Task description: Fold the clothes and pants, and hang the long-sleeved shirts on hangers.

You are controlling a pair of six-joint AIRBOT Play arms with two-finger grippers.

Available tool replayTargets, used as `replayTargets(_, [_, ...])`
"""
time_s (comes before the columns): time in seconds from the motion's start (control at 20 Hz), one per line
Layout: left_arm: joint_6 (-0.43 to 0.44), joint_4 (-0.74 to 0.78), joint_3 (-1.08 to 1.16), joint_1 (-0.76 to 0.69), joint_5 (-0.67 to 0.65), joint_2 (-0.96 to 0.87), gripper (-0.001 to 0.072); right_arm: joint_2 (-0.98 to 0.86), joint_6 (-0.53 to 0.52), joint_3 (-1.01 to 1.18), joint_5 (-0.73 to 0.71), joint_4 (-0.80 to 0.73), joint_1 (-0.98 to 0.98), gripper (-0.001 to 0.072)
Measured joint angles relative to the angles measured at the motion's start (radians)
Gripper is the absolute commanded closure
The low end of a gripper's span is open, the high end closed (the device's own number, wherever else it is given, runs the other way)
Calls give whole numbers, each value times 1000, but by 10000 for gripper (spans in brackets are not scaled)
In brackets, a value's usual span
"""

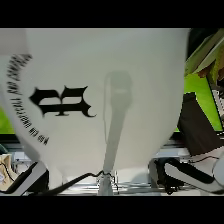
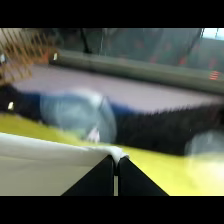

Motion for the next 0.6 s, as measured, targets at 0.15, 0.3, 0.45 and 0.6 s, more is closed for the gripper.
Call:
replayTargets(0.15, [141, 99, -12, -129, 116, -200, 701, -227, -7, -45, -87, -19, 37, 701])
replayTargets(0.3, [272, 58, -10, -218, 253, -424, 701, -443, 5, -63, -217, -36, 57, 701])
replayTargets(0.45, [335, 7, 26, -252, 318, -596, 702, -593, 27, -67, -307, -34, 66, 701])
replayTargets(0.6, [259, 79, 51, -243, 327, -657, 702, -651, 35, -54, -298, -28, 70, 700])
